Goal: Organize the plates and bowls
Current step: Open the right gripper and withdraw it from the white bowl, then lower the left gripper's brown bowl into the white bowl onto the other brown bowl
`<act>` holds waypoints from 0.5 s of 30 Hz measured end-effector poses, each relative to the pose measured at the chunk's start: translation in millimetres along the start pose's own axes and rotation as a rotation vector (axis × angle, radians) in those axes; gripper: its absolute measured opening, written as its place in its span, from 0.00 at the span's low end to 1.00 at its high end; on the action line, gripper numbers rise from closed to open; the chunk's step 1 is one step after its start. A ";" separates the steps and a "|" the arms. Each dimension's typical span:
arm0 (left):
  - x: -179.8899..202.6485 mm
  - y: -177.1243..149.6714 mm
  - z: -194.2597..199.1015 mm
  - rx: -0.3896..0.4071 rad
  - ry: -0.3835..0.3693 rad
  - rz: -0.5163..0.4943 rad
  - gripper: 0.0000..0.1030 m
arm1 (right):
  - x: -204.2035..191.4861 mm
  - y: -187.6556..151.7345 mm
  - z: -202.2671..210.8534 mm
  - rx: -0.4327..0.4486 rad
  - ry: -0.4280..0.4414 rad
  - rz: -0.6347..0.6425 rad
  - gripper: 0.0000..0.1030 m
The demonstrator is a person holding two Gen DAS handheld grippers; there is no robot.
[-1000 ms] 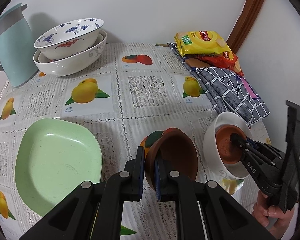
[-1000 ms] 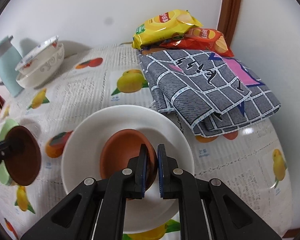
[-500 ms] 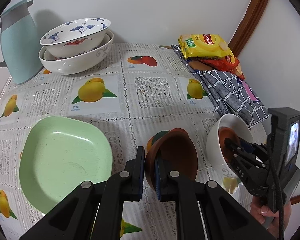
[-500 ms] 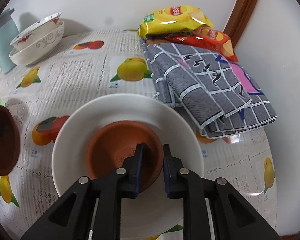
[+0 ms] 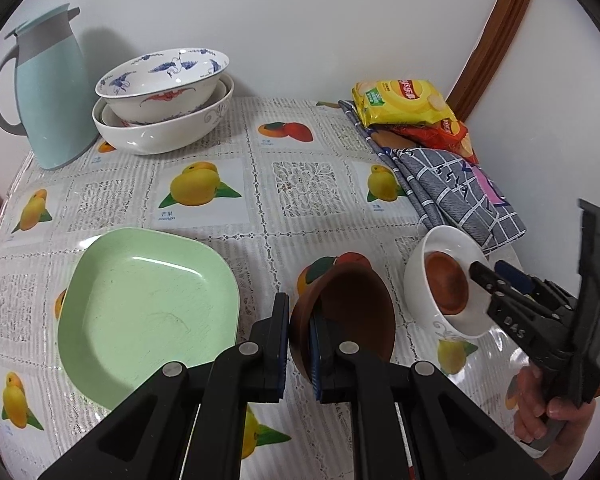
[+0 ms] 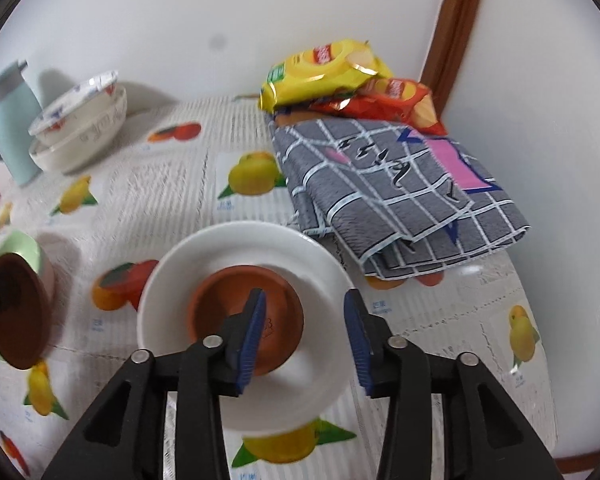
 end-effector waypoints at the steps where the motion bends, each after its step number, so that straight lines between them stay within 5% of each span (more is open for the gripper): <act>1: 1.1 -0.3 2.1 0.003 0.000 -0.001 0.09 | 1.6 0.0 5.7 0.012 0.000 -0.004 0.40; 15: 34.4 -5.4 36.6 0.061 0.010 -0.050 0.09 | 44.6 -18.9 73.0 0.122 -0.009 -0.061 0.51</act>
Point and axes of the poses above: each gripper's, at about its wrist camera, not at the fingertips, and z roughly against the way its jaws point, x to its right, y to its top, the point moved 6 cm from there along -z, roughly the way its jaws point, and after that the axes turned 4 degrees about -z, right-handed, at the moved point
